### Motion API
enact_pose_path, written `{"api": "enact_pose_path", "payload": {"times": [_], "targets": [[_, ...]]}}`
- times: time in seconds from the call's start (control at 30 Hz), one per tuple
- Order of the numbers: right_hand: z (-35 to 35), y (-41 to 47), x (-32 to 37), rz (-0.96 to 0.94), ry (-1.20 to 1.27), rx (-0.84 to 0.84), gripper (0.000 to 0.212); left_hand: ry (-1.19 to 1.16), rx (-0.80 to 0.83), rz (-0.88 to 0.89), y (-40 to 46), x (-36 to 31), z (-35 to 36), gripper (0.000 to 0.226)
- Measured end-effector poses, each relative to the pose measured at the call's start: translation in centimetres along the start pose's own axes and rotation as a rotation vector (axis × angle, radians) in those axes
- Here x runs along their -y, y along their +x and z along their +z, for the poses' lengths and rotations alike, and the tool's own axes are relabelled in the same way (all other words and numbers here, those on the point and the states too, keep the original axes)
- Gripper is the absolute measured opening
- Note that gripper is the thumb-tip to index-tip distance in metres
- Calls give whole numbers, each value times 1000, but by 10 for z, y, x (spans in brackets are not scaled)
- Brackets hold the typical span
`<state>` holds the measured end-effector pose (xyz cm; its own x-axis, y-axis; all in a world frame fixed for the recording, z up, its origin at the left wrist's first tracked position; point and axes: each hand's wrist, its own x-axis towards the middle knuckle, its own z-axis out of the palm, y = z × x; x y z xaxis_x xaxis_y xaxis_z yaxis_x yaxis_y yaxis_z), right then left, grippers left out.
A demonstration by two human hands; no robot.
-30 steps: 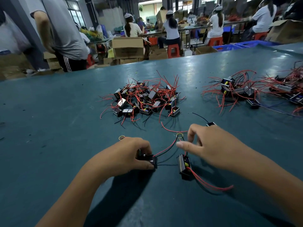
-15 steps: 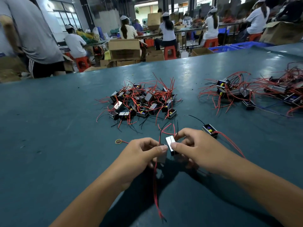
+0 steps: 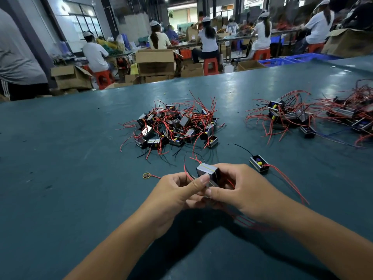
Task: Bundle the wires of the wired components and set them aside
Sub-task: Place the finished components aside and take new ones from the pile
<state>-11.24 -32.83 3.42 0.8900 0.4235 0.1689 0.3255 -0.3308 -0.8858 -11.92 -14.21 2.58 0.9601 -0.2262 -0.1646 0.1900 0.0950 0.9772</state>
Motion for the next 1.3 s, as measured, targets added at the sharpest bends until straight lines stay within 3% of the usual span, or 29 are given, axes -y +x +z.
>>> {"api": "enact_pose_path", "payload": {"times": [0.13, 0.3, 0.37, 0.57, 0.77, 0.87, 0.97, 1.13, 1.3], "targets": [[-11, 2, 4, 0, 65, -46, 12, -66, 33, 17, 4, -3, -2, 41], [-54, 13, 10, 47, 110, -283, 12, 18, -15, 12, 6, -6, -10, 30], [-70, 16, 11, 45, -13, -327, 14, 56, -38, 14, 7, -5, -12, 23], [-138, 57, -5, 49, -784, -467, 31, 101, -66, -1, 9, -3, -13, 23], [-219, 122, -54, 370, -990, -542, 42, 116, -64, -8, 11, -2, -16, 25], [-232, 135, -49, 451, -1059, -506, 54, 123, -48, -6, 11, -2, -18, 26], [-194, 153, -30, 233, -1036, -415, 43, 138, -34, 4, 11, -3, -18, 28], [-88, 163, -26, 201, -987, 102, 52, 148, -53, -3, 9, -2, -17, 28], [-56, 173, -39, 195, -1004, 111, 49, 138, -77, 17, 9, -3, -18, 23]]}}
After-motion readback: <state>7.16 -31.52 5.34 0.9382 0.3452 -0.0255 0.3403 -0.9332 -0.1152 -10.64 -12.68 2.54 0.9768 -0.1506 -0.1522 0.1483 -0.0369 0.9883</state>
